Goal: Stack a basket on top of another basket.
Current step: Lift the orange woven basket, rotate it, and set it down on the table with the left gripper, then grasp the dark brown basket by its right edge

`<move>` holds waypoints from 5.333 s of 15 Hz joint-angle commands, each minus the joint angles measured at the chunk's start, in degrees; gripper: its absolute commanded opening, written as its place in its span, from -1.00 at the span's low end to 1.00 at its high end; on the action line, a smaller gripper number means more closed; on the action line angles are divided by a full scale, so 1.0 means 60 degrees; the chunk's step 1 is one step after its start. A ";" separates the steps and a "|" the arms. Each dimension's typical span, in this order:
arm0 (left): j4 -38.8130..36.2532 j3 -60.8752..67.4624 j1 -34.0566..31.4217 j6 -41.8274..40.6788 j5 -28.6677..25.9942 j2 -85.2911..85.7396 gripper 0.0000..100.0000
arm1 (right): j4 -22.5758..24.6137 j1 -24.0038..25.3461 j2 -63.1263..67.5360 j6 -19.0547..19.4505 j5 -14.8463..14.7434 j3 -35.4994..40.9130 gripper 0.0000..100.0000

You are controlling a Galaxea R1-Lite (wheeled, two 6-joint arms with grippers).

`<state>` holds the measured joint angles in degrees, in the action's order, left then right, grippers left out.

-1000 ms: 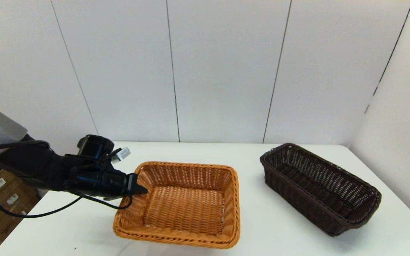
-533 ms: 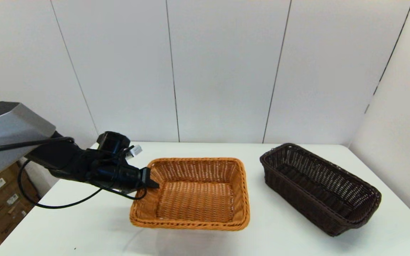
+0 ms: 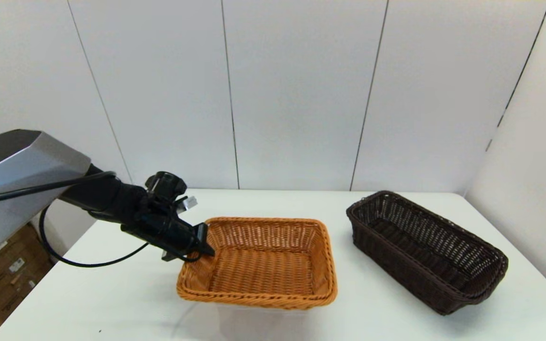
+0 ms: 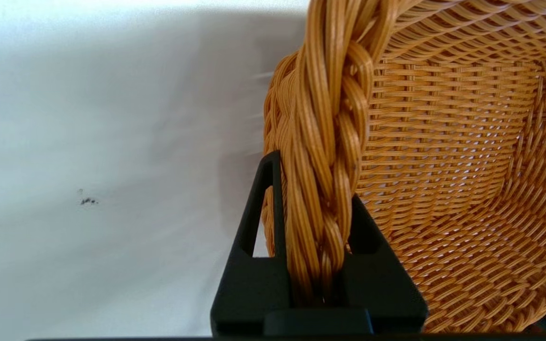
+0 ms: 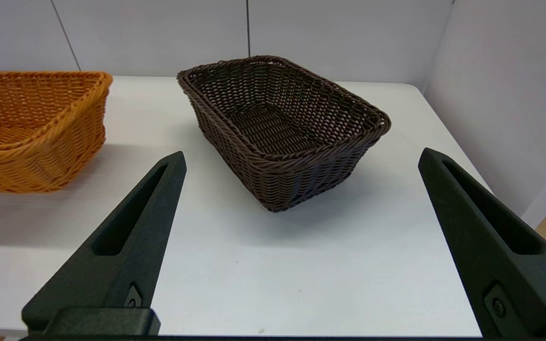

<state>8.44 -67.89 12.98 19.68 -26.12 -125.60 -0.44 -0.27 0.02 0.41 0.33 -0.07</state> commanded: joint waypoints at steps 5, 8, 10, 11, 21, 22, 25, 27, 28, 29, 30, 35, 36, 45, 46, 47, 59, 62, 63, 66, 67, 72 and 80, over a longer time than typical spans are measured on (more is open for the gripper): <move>0.0191 -0.0785 0.0458 0.0031 0.0853 -0.0659 -1.00 | 0.0000 0.0001 -0.0004 0.0004 0.0004 -0.0002 1.00; 0.0191 -0.0902 0.0590 0.0148 0.0824 -0.0702 -1.00 | 0.0000 0.0001 -0.0004 0.0004 0.0004 -0.0002 1.00; 0.0191 -0.1122 0.0751 0.0412 0.0809 -0.0776 -1.00 | 0.0000 0.0001 -0.0004 0.0004 0.0004 -0.0002 1.00; 0.0191 -0.1180 0.0824 0.0471 0.0809 -0.0790 -1.00 | 0.0000 0.0001 -0.0004 0.0004 0.0004 0.0012 1.00; 0.0410 -0.1107 0.0854 0.0705 0.0824 -0.0702 -1.00 | 0.0000 0.0001 -0.0004 0.0004 0.0004 -0.0002 1.00; 0.0410 -0.1092 0.0854 0.0705 0.0824 -0.0702 -1.00 | 0.0000 0.0001 -0.0004 0.0004 0.0004 -0.0002 1.00; 0.0410 -0.1078 0.0854 0.0705 0.0809 -0.0629 -1.00 | 0.0000 0.0001 -0.0004 0.0004 0.0004 -0.0002 1.00; 0.0410 -0.1048 0.0854 0.0705 0.0809 -0.0600 -1.00 | 0.0000 0.0001 -0.0004 0.0004 0.0004 -0.0002 1.00; 0.0425 -0.1034 0.0854 0.0705 0.0809 -0.0556 1.00 | 0.0000 0.0001 -0.0004 0.0004 0.0004 -0.0002 1.00; 0.0410 -0.0975 0.0854 0.0705 0.0795 -0.0541 1.00 | 0.0000 0.0001 -0.0004 0.0004 0.0004 -0.0002 1.00; 0.0410 -0.0975 0.0854 0.0705 0.0795 -0.0512 1.00 | 0.0000 0.0001 -0.0004 0.0004 0.0004 -0.0002 1.00; 0.0410 -0.0902 0.0810 0.0749 0.0795 -0.0234 1.00 | 0.0000 0.0001 -0.0004 0.0004 0.0004 -0.0002 1.00; 0.0410 -0.0902 0.0737 0.0822 0.0809 0.0045 1.00 | 0.0000 0.0001 -0.0004 0.0004 0.0004 -0.0002 1.00; 0.0396 -0.0418 0.0239 0.0192 0.2479 0.3926 1.00 | 0.0000 0.0001 -0.0004 0.0004 0.0004 0.0012 1.00; 0.0366 -0.0228 0.0239 -0.0188 0.2757 0.4498 1.00 | 0.0000 0.0001 -0.0004 0.0004 0.0004 -0.0002 1.00; 0.0381 -0.0008 0.0239 -0.0437 0.2948 0.5069 1.00 | 0.0000 0.0001 -0.0004 0.0004 0.0004 -0.0002 1.00; 0.0337 0.6349 -0.0670 -0.2854 0.5365 1.2305 1.00 | 0.0000 0.0001 -0.0004 0.0004 0.0004 -0.0002 1.00; 0.0323 0.6686 -0.0860 -0.3103 0.5409 1.3170 1.00 | 0.0000 0.0001 -0.0004 0.0004 0.0004 -0.0002 1.00; 0.0220 0.6876 -0.0963 -0.3426 0.5438 1.3536 1.00 | 0.0000 0.0001 -0.0004 0.0004 0.0004 -0.0002 1.00; -0.0410 0.7829 -0.1519 -0.4041 0.5409 1.4942 1.00 | 0.0000 0.0001 -0.0004 0.0004 0.0004 -0.0002 1.00; -0.0556 0.8078 -0.1666 -0.4202 0.5394 1.5352 1.00 | 0.0000 0.0001 -0.0004 0.0004 0.0004 -0.0002 1.00; -0.1538 0.9542 -0.1724 -0.4393 0.5409 1.7110 1.00 | 0.0000 0.0001 -0.0004 0.0004 0.0004 -0.0002 1.00; -0.1816 1.0231 -0.2618 -0.5228 0.5511 1.8546 1.00 | 0.0000 0.0001 -0.0004 0.0004 0.0004 -0.0002 1.00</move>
<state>-1.37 -6.61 -2.26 -11.79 6.41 -15.70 -0.44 -0.27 0.02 0.41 0.30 -0.07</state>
